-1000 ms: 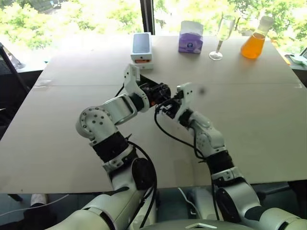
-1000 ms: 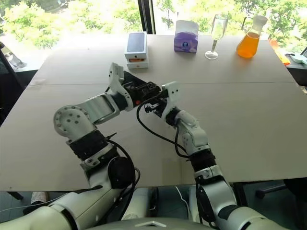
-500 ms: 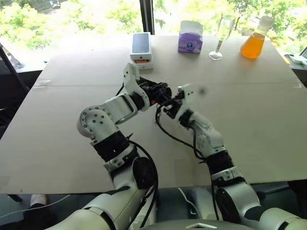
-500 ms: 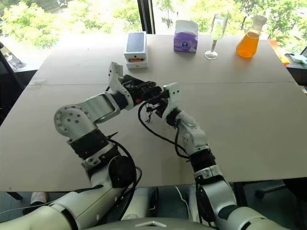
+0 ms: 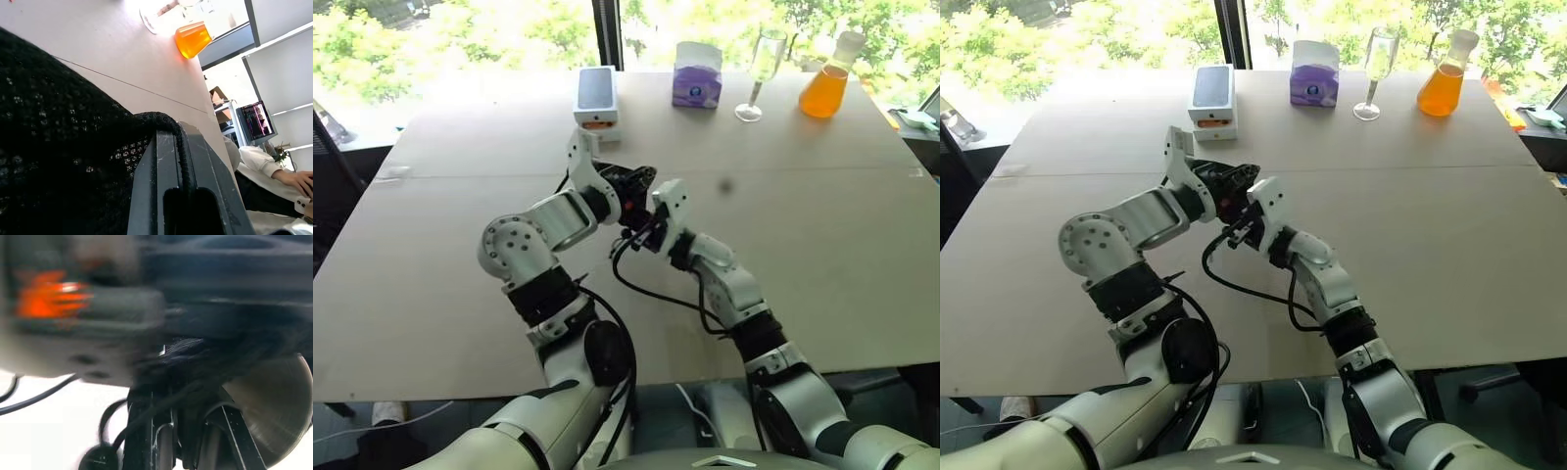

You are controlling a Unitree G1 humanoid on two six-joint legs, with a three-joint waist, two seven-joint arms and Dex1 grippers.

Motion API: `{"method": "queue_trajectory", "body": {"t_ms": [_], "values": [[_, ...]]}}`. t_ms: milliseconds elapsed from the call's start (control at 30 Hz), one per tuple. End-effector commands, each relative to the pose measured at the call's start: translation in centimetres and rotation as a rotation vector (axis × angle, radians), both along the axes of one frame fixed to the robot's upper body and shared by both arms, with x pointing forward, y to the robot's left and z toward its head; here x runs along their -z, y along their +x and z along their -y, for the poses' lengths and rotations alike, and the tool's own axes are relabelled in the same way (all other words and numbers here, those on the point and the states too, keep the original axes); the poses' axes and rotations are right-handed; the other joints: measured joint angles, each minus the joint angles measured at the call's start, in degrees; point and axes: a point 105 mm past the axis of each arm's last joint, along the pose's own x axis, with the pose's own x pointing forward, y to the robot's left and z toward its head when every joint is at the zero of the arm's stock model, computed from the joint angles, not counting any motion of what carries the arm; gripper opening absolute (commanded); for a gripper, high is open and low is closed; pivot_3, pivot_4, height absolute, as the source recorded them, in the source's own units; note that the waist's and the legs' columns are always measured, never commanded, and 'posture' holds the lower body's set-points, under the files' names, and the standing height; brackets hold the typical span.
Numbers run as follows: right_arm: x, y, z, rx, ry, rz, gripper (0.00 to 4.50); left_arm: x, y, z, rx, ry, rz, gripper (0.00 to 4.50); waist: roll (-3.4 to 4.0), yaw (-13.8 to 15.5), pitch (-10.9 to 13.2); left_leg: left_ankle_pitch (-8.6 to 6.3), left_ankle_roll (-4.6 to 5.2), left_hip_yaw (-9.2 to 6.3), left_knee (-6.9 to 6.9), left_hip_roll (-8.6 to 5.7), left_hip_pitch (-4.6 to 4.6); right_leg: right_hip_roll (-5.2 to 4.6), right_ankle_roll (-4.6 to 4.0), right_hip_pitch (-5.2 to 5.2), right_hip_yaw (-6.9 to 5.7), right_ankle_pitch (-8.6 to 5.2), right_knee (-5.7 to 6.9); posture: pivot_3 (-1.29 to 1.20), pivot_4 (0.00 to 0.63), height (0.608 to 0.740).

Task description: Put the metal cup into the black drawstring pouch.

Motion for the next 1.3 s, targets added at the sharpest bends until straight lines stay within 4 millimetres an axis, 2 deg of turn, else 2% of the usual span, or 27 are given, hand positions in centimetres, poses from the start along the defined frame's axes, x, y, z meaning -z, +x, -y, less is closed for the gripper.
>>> {"method": "queue_trajectory", "body": {"t_ms": [33,200,300,433,500,600,667,700,767,867,933,1133,1200,1300], "values": [[-2.8,-2.0,-2.3,-0.143,0.003,0.171,0.03,-1.3,-0.7,2.9,0.1,-0.05,0.048,0.0,0.0,-0.05,0.0,0.0,0.0,-0.01,-0.01,0.01,0.0,0.01,0.0,0.0,-0.01,0.0,0.0,0.0,0.15,0.74],[-4.4,1.8,-0.7,0.043,0.156,0.03,0.03,-0.7,-2.8,3.2,0.137,-0.058,0.054,0.0,0.0,-0.38,0.02,0.0,-0.01,-0.01,-0.03,0.06,0.02,0.02,0.0,-0.02,0.0,0.0,0.04,0.0,0.15,0.74],[-3.6,1.3,-1.5,0.005,0.092,0.068,0.03,-0.7,-3.1,3.7,0.139,-0.091,0.041,0.0,0.0,-0.37,0.01,0.0,-0.01,0.0,-0.03,0.06,0.01,-0.01,0.0,-0.01,0.0,0.0,0.03,0.0,0.15,0.74],[-2.6,-0.3,-2.8,-0.055,0.038,0.111,0.03,-1.1,-2.4,3.8,0.131,-0.093,0.039,0.0,0.0,-0.39,0.02,0.0,-0.01,0.02,-0.03,0.03,0.02,0.0,0.0,-0.02,0.01,0.0,0.03,0.0,0.15,0.74],[-3.1,0.8,-2.2,0.009,0.098,0.049,0.03,-1.2,-2.2,3.1,0.111,-0.099,0.034,0.0,0.0,-0.35,0.02,0.0,-0.01,0.01,-0.03,0.04,0.02,0.01,0.0,-0.02,0.0,0.0,0.04,0.0,0.15,0.74],[-3.6,3.6,-0.1,0.155,0.194,-0.068,0.03,-0.6,-2.6,2.3,0.093,-0.11,0.023,0.0,0.0,-0.24,0.02,0.0,-0.01,0.01,-0.02,0.06,0.02,-0.01,0.0,-0.02,0.01,0.0,0.03,0.0,0.15,0.74],[-3.8,4.3,0.5,0.174,0.221,-0.096,0.03,-0.2,-3.0,2.3,0.091,-0.116,0.014,0.0,-0.01,-0.12,0.02,0.0,0.0,-0.02,-0.02,0.05,0.01,-0.05,0.0,-0.01,-0.03,0.0,0.03,0.0,0.15,0.74],[-3.8,4.0,0.3,0.148,0.209,-0.086,0.03,0.0,-3.0,2.5,0.093,-0.116,0.006,0.0,-0.01,-0.16,0.02,0.0,0.0,0.0,-0.02,0.05,-0.01,-0.06,0.0,-0.01,-0.01,0.0,0.03,0.0,0.15,0.74],[-3.3,1.9,-1.5,0.02,0.119,-0.001,0.03,0.0,-2.6,3.0,0.102,-0.117,-0.009,0.0,-0.01,-0.39,0.02,0.0,0.0,0.02,-0.02,0.04,0.0,-0.05,0.0,-0.01,0.0,0.0,0.01,0.0,0.15,0.74],[-1.1,-2.1,-4.0,-0.189,-0.061,0.118,0.03,-0.5,-1.6,3.9,0.107,-0.118,-0.01,0.0,-0.01,-0.64,0.02,0.0,-0.02,0.07,-0.06,0.03,0.02,0.05,0.0,-0.06,0.06,0.0,0.01,0.0,0.15,0.74],[0.0,-2.9,-4.3,-0.221,-0.139,0.176,0.03,-0.6,-1.3,3.9,0.099,-0.115,-0.01,0.0,-0.01,-0.36,0.02,0.0,-0.02,0.03,-0.1,0.02,0.04,0.09,0.0,-0.06,0.02,0.0,0.02,0.0,0.15,0.74],[-1.3,2.1,-1.8,0.05,-0.025,0.035,0.03,1.1,-3.5,2.9,0.107,-0.099,-0.029,0.0,-0.07,-0.21,0.04,0.01,-0.02,0.02,0.0,0.01,0.0,-0.08,0.0,-0.04,0.01,0.0,0.04,0.0,0.15,0.74],[-1.5,2.1,-1.9,0.031,-0.034,0.048,0.03,1.4,-3.8,3.1,0.101,-0.11,-0.039,0.0,-0.06,-0.2,0.04,0.01,-0.03,-0.02,-0.03,0.05,0.0,-0.08,0.0,-0.05,-0.02,0.0,0.05,0.0,0.15,0.74],[-0.6,0.6,-3.0,-0.058,-0.098,0.091,0.03,0.9,-3.5,3.6,0.099,-0.114,-0.033,0.0,-0.06,-0.34,0.04,0.01,-0.03,-0.02,-0.03,0.06,0.0,-0.05,-0.01,-0.05,-0.02,0.0,0.06,0.0,0.15,0.74]]}}
